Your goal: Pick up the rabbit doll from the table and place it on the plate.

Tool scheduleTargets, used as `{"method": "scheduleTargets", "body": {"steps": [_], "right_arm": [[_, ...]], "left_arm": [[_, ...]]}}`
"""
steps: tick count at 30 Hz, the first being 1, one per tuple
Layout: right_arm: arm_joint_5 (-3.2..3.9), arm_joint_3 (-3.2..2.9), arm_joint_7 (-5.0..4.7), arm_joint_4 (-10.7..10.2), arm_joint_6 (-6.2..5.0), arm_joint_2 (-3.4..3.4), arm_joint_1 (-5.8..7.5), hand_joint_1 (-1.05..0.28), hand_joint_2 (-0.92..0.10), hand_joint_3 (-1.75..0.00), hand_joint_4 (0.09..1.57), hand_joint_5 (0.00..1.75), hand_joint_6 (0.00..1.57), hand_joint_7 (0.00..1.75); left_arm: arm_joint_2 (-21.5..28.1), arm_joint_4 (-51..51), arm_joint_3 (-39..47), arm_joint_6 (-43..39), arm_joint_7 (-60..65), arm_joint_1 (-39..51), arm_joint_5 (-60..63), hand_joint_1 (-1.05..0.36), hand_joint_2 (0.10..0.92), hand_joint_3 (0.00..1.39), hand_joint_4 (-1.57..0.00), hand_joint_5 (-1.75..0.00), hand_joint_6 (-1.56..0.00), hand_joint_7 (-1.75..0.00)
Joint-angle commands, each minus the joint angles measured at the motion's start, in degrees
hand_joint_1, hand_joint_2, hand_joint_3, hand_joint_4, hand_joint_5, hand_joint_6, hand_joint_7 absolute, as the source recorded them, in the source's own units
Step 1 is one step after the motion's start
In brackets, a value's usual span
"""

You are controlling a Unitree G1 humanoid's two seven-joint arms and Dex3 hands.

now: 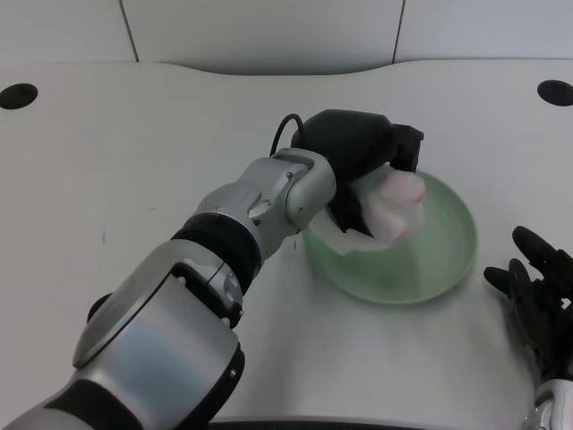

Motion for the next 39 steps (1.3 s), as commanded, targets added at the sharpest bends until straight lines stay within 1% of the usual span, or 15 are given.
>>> {"method": "scheduleTargets", "body": {"steps": [1, 4, 6, 8, 10, 11, 15, 17, 19, 21, 23, 25, 28, 30, 39], "right_arm": [[-0.76, 0.42, -1.21, 0.26, 0.17, -1.16, 0.01, -0.28, -0.92, -0.30, 0.82, 0.53, 0.90, 0.01], [-0.53, 0.07, -1.01, 0.40, -0.55, -0.85, -0.12, -0.27, -0.92, -0.29, 0.83, 0.55, 0.90, 0.01], [-0.80, 0.18, -1.35, 0.33, -0.66, -0.72, -0.09, -0.28, -0.92, -0.29, 0.83, 0.55, 0.92, 0.01], [-0.82, 0.20, -1.14, 0.41, -0.48, -0.79, -0.06, -0.29, -0.92, -0.28, 0.82, 0.56, 0.92, 0.01], [-1.16, 0.41, -1.60, 0.45, -0.01, -0.89, -0.02, -0.26, -0.92, -0.29, 0.82, 0.56, 0.89, 0.01], [-1.18, 0.44, -1.71, 0.40, 0.03, -0.83, 0.02, -0.25, -0.92, -0.30, 0.82, 0.56, 0.89, 0.01], [-1.82, 1.01, -2.50, 0.18, -0.47, -0.99, 0.16, -0.27, -0.92, -0.30, 0.83, 0.57, 0.90, 0.01], [-1.55, 1.09, -2.31, 0.14, -0.55, -0.99, 0.19, -0.29, -0.92, -0.29, 0.83, 0.57, 0.90, 0.01], [-1.10, 1.09, -1.69, 0.04, -0.81, -0.91, 0.28, -0.29, -0.92, -0.29, 0.85, 0.58, 0.89, 0.00], [-1.02, 1.13, -1.44, 0.08, -0.84, -1.02, 0.32, -0.28, -0.92, -0.30, 0.86, 0.59, 0.89, 0.00], [-1.22, 1.20, -1.86, 0.16, -0.55, -1.15, 0.30, -0.27, -0.92, -0.31, 0.85, 0.59, 0.89, 0.00], [-0.57, 0.83, -1.31, 0.10, -0.39, -0.92, 0.23, -0.25, -0.92, -0.30, 0.85, 0.59, 0.90, 0.01], [-1.39, 1.29, -2.59, 0.11, 0.03, -1.12, 0.12, -0.27, -0.92, -0.29, 0.83, 0.58, 0.90, 0.01], [-1.44, 1.41, -2.28, 0.17, -0.17, -1.28, 0.08, -0.27, -0.92, -0.30, 0.81, 0.58, 0.90, 0.01], [0.79, 0.00, 0.23, -0.02, 0.09, -0.73, -0.64, -0.28, -0.92, -0.28, 0.78, 0.63, 0.89, 0.00]], "left_arm": [[-0.21, 0.29, 1.43, -0.02, -3.14, -0.45, -1.71, -0.38, 0.731, 0.19, -0.86, -1.75, -0.70, -1.75], [-0.21, 0.27, 2.92, -0.95, -7.93, -0.60, -3.61, -0.50, 0.796, 0.05, -0.62, -1.75, -0.52, -1.66], [-0.13, 0.18, 3.37, -1.45, -9.75, -0.64, -4.24, -0.56, 0.814, 0.02, -0.50, -1.71, -0.51, -1.39], [-0.16, 0.14, 3.00, -1.63, -10.51, -0.74, -3.67, -0.57, 0.819, 0.01, -0.47, -1.69, -0.52, -1.31], [-0.23, 0.14, 1.25, -1.50, -10.56, -1.09, -1.81, -0.65, 0.844, 0.00, -0.38, -1.03, -0.52, -0.63], [-0.27, 0.14, 0.52, -1.31, -10.35, -1.21, -1.07, -0.67, 0.848, 0.00, -0.35, -0.83, -0.54, -0.42], [-0.27, 0.18, -2.13, 0.06, -9.42, -1.77, 1.45, -0.76, 0.851, 0.00, -0.12, -0.50, -0.40, -0.05], [-0.23, 0.19, -3.45, 0.66, -8.63, -2.01, 2.75, -0.80, 0.846, 0.00, -0.02, -0.44, -0.33, -0.02], [-0.24, 0.29, -4.73, 1.57, -8.25, -2.37, 3.99, -0.85, 0.857, 0.00, 0.00, -0.11, -0.14, -0.01], [-0.27, 0.41, -5.56, 2.48, -8.36, -2.67, 4.75, -0.89, 0.861, 0.00, 0.00, -0.03, -0.04, 0.00], [-0.23, 0.44, -5.79, 2.95, -8.51, -2.78, 4.91, -0.93, 0.866, 0.01, 0.00, -0.01, -0.01, 0.00], [0.06, 0.41, -5.60, 2.92, -8.42, -2.75, 4.66, -0.96, 0.868, 0.01, 0.00, 0.00, 0.00, 0.00], [1.13, 0.14, -5.00, 1.99, -7.27, -2.61, 4.12, -0.99, 0.884, 0.01, 0.00, 0.00, 0.00, 0.00], [2.25, -0.15, -3.59, 0.46, -6.34, -2.29, 2.80, -0.99, 0.885, 0.01, 0.00, 0.00, 0.00, 0.00], [11.57, -1.77, 4.29, -8.57, -7.67, 0.83, -4.74, -0.96, 0.918, 0.02, -0.02, -0.02, -0.02, -0.01]]}}
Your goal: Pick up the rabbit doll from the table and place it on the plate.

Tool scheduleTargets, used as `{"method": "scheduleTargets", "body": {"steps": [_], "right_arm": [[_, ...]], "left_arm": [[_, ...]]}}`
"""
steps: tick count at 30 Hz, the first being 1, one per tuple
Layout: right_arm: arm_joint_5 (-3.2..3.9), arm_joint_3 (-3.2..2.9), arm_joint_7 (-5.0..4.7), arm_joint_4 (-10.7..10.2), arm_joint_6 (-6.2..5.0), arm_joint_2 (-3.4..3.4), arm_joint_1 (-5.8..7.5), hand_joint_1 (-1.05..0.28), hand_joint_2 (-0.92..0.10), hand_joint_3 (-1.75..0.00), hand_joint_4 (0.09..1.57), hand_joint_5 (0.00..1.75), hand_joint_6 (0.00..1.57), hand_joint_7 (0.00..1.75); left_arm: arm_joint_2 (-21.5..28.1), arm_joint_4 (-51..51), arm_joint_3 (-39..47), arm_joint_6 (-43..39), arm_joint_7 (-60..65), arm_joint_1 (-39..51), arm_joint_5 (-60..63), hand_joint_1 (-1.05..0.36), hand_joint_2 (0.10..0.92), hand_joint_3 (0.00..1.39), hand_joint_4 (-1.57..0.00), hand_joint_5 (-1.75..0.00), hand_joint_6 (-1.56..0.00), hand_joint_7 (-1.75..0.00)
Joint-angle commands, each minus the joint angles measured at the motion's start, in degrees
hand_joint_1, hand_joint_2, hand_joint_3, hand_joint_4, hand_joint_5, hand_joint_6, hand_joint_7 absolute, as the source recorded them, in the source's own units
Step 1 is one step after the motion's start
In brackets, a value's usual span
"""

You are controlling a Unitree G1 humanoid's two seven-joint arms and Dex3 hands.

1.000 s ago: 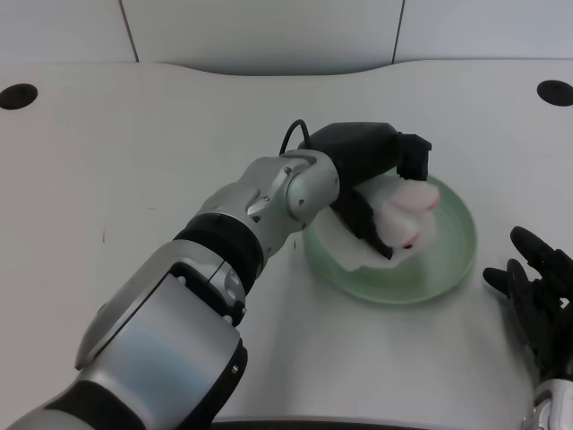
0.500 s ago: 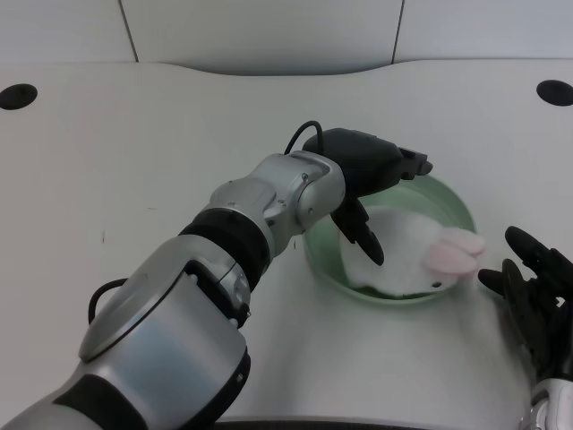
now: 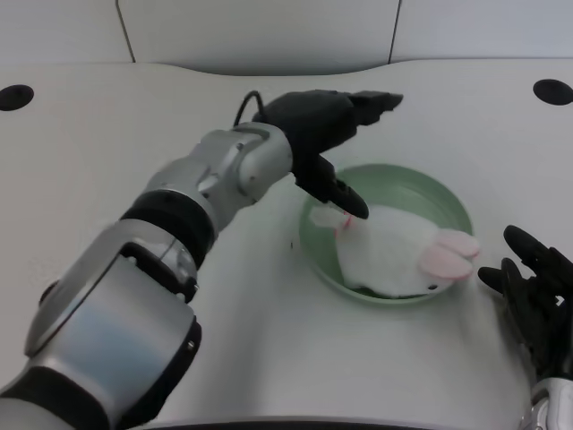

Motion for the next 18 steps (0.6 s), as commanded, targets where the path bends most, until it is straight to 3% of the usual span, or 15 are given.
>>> {"method": "scheduleTargets", "body": {"steps": [1, 5, 6, 11, 15, 17, 18], "right_arm": [[1.58, -1.00, 0.52, -0.22, 0.49, -0.57, -0.61, -0.28, -0.92, -0.29, 0.78, 0.63, 0.89, 0.00], [2.48, -1.65, 1.57, -0.13, 1.09, -0.57, -0.93, -0.24, -0.92, -0.30, 0.77, 0.64, 0.91, 0.01], [2.43, -1.66, 1.40, -0.15, 1.14, -0.56, -1.00, -0.24, -0.92, -0.30, 0.77, 0.64, 0.91, 0.01], [1.44, -1.22, -0.04, -0.49, 1.37, -0.69, -1.11, -0.27, -0.92, -0.29, 0.78, 0.65, 0.93, 0.02], [0.73, -0.74, -0.52, -0.27, 1.10, -1.15, -1.06, -0.28, -0.92, -0.29, 0.78, 0.65, 0.93, 0.02], [0.05, -0.30, -1.92, -0.65, 1.73, -1.15, -0.95, -0.29, -0.92, -0.29, 0.78, 0.65, 0.93, 0.02], [0.07, -0.25, -1.86, -0.87, 1.76, -1.09, -0.87, -0.29, -0.92, -0.29, 0.78, 0.66, 0.93, 0.02]], "left_arm": [[3.85, -0.73, 2.37, -3.28, -0.85, 2.58, -2.45, -0.96, 0.919, 0.02, -0.03, -0.02, -0.03, -0.02], [6.64, -1.20, 5.53, -5.91, -3.33, 5.31, -6.08, -0.95, 0.921, 0.02, -0.04, -0.05, -0.05, -0.04], [7.43, -1.39, 6.24, -6.59, -3.26, 6.10, -6.73, -0.95, 0.921, 0.03, -0.04, -0.05, -0.05, -0.04], [10.78, -2.30, 10.43, -8.67, -4.56, 9.34, -10.94, -0.91, 0.921, 0.03, -0.04, -0.08, -0.06, -0.05], [13.24, -3.31, 15.42, -10.84, -7.89, 12.12, -16.37, -0.90, 0.921, 0.08, -0.06, -0.12, -0.08, -0.07], [14.16, -4.29, 18.29, -10.87, -10.47, 13.88, -19.79, -0.87, 0.921, 0.08, -0.08, -0.15, -0.09, -0.07], [14.67, -4.99, 19.90, -10.59, -12.20, 15.06, -21.87, -0.87, 0.921, 0.08, -0.09, -0.16, -0.09, -0.07]]}}
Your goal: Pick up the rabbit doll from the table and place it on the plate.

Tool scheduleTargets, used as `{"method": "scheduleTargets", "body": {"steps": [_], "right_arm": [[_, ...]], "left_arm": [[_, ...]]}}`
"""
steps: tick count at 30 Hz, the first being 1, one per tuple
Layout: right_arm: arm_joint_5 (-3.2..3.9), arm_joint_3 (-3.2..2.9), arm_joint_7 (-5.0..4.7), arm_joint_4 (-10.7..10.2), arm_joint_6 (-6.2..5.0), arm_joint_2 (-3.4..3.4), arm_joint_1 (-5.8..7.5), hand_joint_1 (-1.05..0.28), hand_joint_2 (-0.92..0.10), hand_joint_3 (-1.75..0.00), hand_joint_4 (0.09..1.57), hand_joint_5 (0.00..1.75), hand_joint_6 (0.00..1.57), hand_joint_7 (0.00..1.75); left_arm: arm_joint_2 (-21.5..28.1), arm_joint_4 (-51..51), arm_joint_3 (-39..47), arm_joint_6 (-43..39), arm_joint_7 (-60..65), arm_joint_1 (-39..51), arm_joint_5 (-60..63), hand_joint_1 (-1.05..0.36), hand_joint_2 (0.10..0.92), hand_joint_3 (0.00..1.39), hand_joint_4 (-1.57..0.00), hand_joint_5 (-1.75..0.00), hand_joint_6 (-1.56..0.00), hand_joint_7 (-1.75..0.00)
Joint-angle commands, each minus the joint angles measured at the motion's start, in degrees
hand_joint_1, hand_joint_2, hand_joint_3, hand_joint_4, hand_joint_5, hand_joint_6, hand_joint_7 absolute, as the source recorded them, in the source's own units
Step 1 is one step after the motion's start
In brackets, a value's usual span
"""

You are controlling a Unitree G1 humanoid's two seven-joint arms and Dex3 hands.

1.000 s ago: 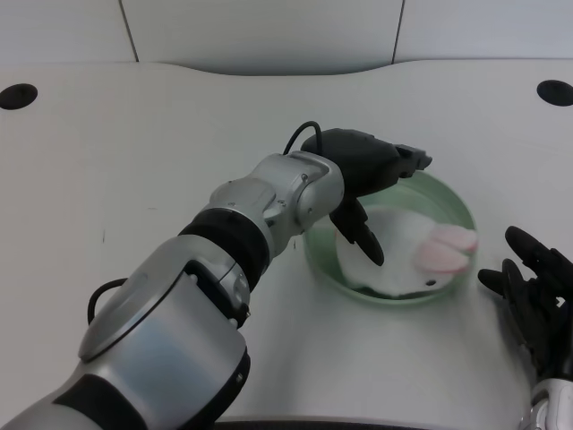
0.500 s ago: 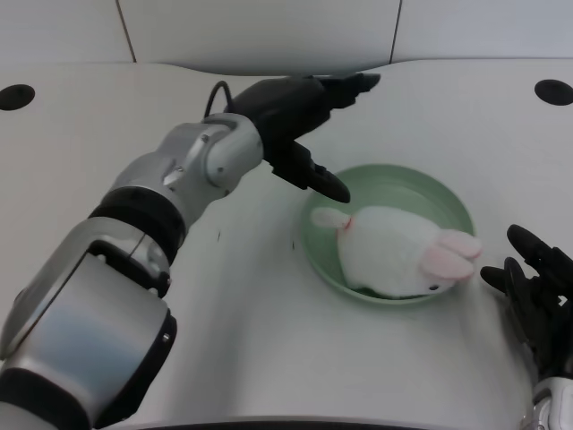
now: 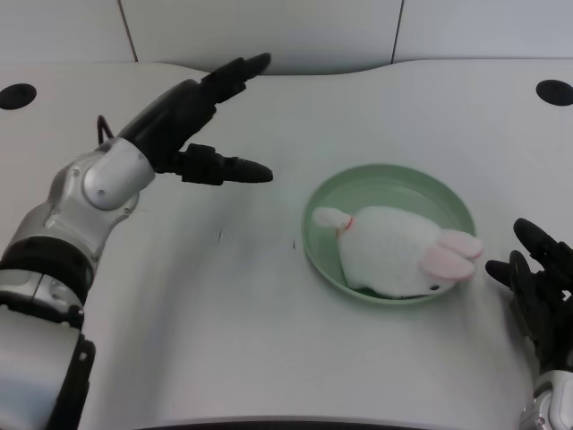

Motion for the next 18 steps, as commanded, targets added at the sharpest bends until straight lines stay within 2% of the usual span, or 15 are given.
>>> {"method": "scheduleTargets", "body": {"steps": [1, 3, 4, 6, 8, 10, 11, 13, 15, 16, 18], "right_arm": [[-0.29, 0.32, -0.82, -0.74, 0.50, -1.03, 0.21, -0.28, -0.92, -0.30, 0.78, 0.66, 0.92, 0.02], [-0.19, 0.27, -0.85, -1.04, 0.26, -0.81, 0.27, -0.28, -0.92, -0.30, 0.77, 0.67, 0.92, 0.01], [-0.44, 0.39, -1.36, -1.13, 0.17, -0.79, 0.30, -0.29, -0.92, -0.30, 0.77, 0.67, 0.92, 0.02], [-0.52, 0.52, -1.45, -1.30, -0.05, -0.77, 0.49, -0.29, -0.92, -0.29, 0.77, 0.68, 0.92, 0.02], [-1.06, 1.04, -1.75, -1.54, -0.36, -0.91, 0.81, -0.30, -0.92, -0.30, 0.76, 0.68, 0.92, 0.01], [-1.86, 1.63, -2.82, -1.83, -0.59, -0.99, 1.09, -0.29, -0.92, -0.31, 0.76, 0.69, 0.91, 0.01], [-1.97, 1.77, -3.07, -1.95, -0.57, -0.96, 1.17, -0.30, -0.92, -0.32, 0.76, 0.69, 0.90, 0.00], [-2.02, 1.94, -3.20, -2.21, -0.41, -0.91, 1.32, -0.30, -0.92, -0.33, 0.75, 0.69, 0.88, 0.00], [-2.22, 2.17, -3.14, -2.34, -0.37, -1.05, 1.45, -0.30, -0.92, -0.35, 0.74, 0.69, 0.87, 0.00], [-2.09, 2.15, -2.93, -2.38, -0.28, -1.08, 1.44, -0.30, -0.92, -0.35, 0.73, 0.69, 0.87, 0.00], [-2.34, 2.32, -3.14, -2.25, -0.27, -1.33, 1.39, -0.30, -0.92, -0.35, 0.73, 0.70, 0.88, 0.01]], "left_arm": [[2.24, -2.01, 4.34, 0.04, -4.88, 4.02, -5.39, -0.86, 0.921, 0.08, -0.09, -0.17, -0.09, -0.07], [3.07, -3.89, 6.78, -0.66, -6.98, 6.90, -8.52, -0.83, 0.921, 0.11, -0.11, -0.19, -0.10, -0.06], [3.22, -5.02, 7.94, -0.83, -7.42, 8.47, -9.93, -0.83, 0.921, 0.12, -0.11, -0.20, -0.11, -0.07], [2.97, -7.57, 10.60, -0.56, -9.04, 11.81, -13.54, -0.78, 0.921, 0.15, -0.15, -0.23, -0.14, -0.07], [2.62, -10.62, 12.74, 1.02, -11.27, 15.06, -17.11, -0.75, 0.921, 0.18, -0.21, -0.27, -0.19, -0.07], [2.15, -14.79, 14.62, 3.54, -13.32, 19.12, -20.77, -0.72, 0.921, 0.20, -0.27, -0.31, -0.23, -0.08], [1.92, -16.87, 15.33, 4.64, -14.06, 21.04, -22.18, -0.70, 0.921, 0.21, -0.30, -0.34, -0.27, -0.09], [1.49, -21.16, 16.10, 6.40, -14.48, 25.14, -23.86, -0.70, 0.921, 0.25, -0.34, -0.46, -0.34, -0.06], [0.76, -24.72, 16.86, 8.13, -14.74, 28.29, -25.66, -0.69, 0.921, 0.31, -0.33, -0.70, -0.41, -0.04], [-0.05, -26.79, 17.53, 9.37, -14.80, 30.01, -27.27, -0.69, 0.921, 0.31, -0.32, -0.74, -0.43, -0.04], [-1.42, -31.02, 18.63, 12.49, -14.93, 33.09, -30.13, -0.67, 0.921, 0.35, -0.36, -0.91, -0.51, -0.05]]}}
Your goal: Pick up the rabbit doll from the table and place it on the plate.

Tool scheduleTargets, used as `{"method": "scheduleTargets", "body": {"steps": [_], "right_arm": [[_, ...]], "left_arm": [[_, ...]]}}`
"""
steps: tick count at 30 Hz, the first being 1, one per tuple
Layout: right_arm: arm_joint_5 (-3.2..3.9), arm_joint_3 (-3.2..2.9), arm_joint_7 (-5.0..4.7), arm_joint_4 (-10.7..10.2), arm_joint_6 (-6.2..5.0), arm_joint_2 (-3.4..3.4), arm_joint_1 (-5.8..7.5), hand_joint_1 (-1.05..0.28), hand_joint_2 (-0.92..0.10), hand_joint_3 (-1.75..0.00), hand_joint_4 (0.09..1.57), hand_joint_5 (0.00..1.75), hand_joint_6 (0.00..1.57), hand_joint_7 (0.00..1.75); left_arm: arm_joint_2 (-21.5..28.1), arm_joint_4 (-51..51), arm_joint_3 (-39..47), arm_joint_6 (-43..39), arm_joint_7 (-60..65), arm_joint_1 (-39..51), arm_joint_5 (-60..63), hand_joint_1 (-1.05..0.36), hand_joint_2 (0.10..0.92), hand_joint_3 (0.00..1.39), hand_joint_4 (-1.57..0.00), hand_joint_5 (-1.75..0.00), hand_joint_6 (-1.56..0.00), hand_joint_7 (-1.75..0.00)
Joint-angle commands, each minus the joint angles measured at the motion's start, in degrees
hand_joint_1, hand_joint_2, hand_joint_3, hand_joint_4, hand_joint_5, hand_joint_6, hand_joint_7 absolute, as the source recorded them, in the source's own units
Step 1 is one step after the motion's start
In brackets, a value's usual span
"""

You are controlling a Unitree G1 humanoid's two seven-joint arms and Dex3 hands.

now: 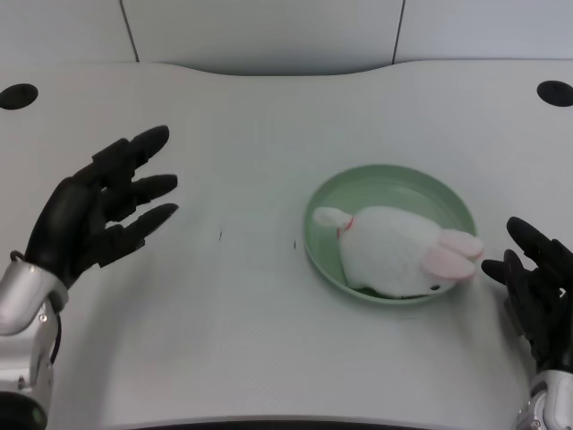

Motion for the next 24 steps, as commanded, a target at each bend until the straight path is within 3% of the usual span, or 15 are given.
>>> {"method": "scheduleTargets", "body": {"steps": [1, 3, 6, 10, 12, 15, 16, 18, 21, 24], "right_arm": [[0.27, -0.06, 0.29, -0.12, -0.24, -1.26, 0.28, -0.30, -0.92, -0.35, 0.73, 0.70, 0.88, 0.01], [1.24, -0.49, 1.66, -0.20, -0.24, -1.11, 0.21, -0.30, -0.92, -0.34, 0.73, 0.71, 0.88, 0.01], [1.05, -0.53, 0.88, -0.50, 0.53, -1.15, 0.15, -0.31, -0.92, -0.33, 0.73, 0.72, 0.89, 0.01], [1.35, -0.70, 0.71, -0.68, 0.89, -1.33, 0.10, -0.31, -0.92, -0.33, 0.72, 0.72, 0.87, 0.00], [1.34, -0.75, 0.62, -0.32, 1.40, -1.81, -0.20, -0.31, -0.92, -0.32, 0.73, 0.72, 0.88, 0.00], [0.16, -0.20, -0.66, -0.13, 1.16, -2.50, -0.28, -0.32, -0.92, -0.31, 0.75, 0.73, 0.89, 0.01], [0.06, -0.18, -0.87, -0.02, 1.14, -2.62, -0.36, -0.32, -0.92, -0.31, 0.76, 0.73, 0.89, 0.01], [0.42, -0.42, -0.65, 0.21, 1.28, -2.71, -0.56, -0.33, -0.92, -0.30, 0.76, 0.72, 0.90, 0.02], [0.33, -0.28, -0.63, 0.16, 1.69, -2.99, -0.60, -0.33, -0.92, -0.30, 0.75, 0.72, 0.90, 0.02], [1.03, -0.68, 0.20, 0.31, 1.54, -3.01, -0.69, -0.33, -0.92, -0.30, 0.74, 0.72, 0.90, 0.01]], "left_arm": [[-1.69, -7.27, 2.09, 5.53, -0.94, 5.27, -4.95, -0.67, 0.921, 0.36, -0.36, -0.96, -0.53, -0.05], [-2.55, -11.93, 2.82, 9.83, -1.07, 8.28, -7.52, -0.66, 0.921, 0.38, -0.37, -1.05, -0.59, -0.06], [-3.92, -19.00, 3.56, 15.92, -0.05, 13.11, -10.34, -0.67, 0.921, 0.38, -0.40, -1.11, -0.64, -0.08], [-5.83, -27.38, 4.68, 25.56, 2.45, 18.43, -14.25, -0.69, 0.921, 0.36, -0.44, -1.17, -0.69, -0.10], [-6.18, -29.54, 5.24, 29.43, 2.91, 19.98, -15.71, -0.68, 0.921, 0.43, -0.40, -1.27, -0.68, -0.11], [-6.45, -30.83, 5.87, 31.91, 3.64, 21.29, -15.98, -0.66, 0.921, 0.50, -0.39, -1.37, -0.68, -0.12], [-6.78, -30.96, 6.28, 32.20, 3.57, 21.93, -16.37, -0.65, 0.921, 0.51, -0.39, -1.38, -0.68, -0.13], [-7.31, -31.06, 6.85, 32.76, 3.84, 22.97, -16.58, -0.64, 0.921, 0.54, -0.41, -1.43, -0.70, -0.15], [-8.02, -31.07, 7.82, 34.02, 5.05, 23.70, -16.64, -0.61, 0.921, 0.58, -0.44, -1.48, -0.73, -0.19], [-8.41, -30.42, 8.72, 34.37, 5.63, 23.76, -16.41, -0.58, 0.921, 0.64, -0.48, -1.53, -0.77, -0.25]]}}
